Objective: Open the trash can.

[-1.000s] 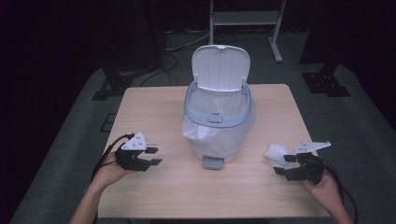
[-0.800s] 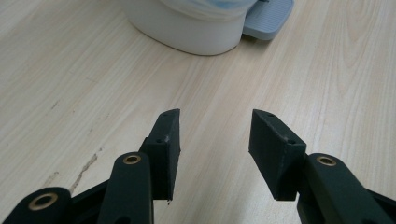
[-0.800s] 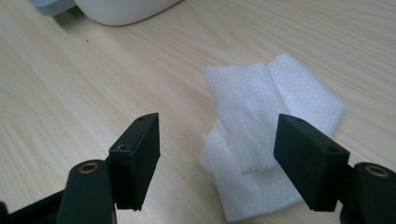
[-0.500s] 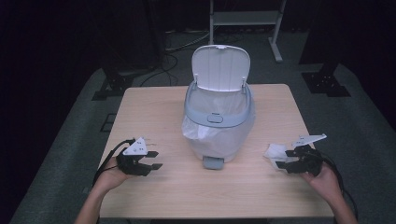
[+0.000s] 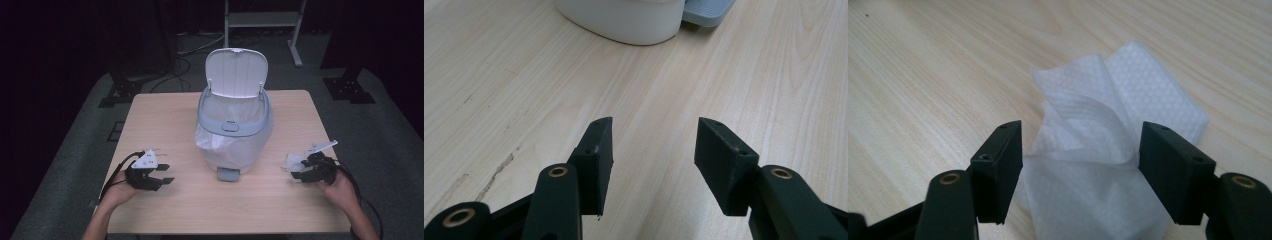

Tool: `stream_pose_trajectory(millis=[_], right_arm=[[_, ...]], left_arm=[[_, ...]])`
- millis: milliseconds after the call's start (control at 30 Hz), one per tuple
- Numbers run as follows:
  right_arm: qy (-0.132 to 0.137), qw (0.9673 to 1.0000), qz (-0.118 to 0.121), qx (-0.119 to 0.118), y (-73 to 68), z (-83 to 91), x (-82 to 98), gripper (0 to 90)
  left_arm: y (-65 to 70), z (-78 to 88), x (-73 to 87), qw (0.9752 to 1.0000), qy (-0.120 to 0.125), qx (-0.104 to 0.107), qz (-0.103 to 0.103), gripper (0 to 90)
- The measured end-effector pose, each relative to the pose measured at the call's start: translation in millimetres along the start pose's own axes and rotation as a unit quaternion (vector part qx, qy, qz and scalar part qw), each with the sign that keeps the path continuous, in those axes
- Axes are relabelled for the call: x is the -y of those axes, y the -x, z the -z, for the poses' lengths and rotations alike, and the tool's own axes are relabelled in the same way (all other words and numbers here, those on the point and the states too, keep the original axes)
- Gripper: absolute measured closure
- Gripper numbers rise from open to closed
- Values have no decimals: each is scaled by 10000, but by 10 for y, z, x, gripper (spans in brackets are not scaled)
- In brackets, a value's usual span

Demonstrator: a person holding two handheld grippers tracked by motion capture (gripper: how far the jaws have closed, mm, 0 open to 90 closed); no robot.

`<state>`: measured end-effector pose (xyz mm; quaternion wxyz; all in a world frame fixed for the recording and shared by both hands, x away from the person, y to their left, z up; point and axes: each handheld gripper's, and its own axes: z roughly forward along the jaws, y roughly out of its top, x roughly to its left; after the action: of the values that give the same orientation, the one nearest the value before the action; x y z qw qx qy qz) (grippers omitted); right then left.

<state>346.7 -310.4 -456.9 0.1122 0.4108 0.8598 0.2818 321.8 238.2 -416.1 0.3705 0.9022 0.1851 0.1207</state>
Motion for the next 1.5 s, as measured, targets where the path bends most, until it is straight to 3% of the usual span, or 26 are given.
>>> stream_pose_trajectory(millis=[500,900,1000,1167,1500], right_arm=[[26,9995,103,294,-31,-59,27,459],[75,9994,144,309,-104,-46,33,710],[78,9996,82,262,-95,-42,34,740],[100,9999,-116,-22,-73,-29,36,802],[29,9989,-179,-430,-103,38,23,821]], left_arm=[[49,-72,52,10000,23,-2,-5,466],[82,-138,91,10000,74,8,10,451],[82,-142,102,10000,72,5,-2,448],[86,-163,133,10000,83,7,32,435],[91,-190,176,9999,120,-66,34,401]])
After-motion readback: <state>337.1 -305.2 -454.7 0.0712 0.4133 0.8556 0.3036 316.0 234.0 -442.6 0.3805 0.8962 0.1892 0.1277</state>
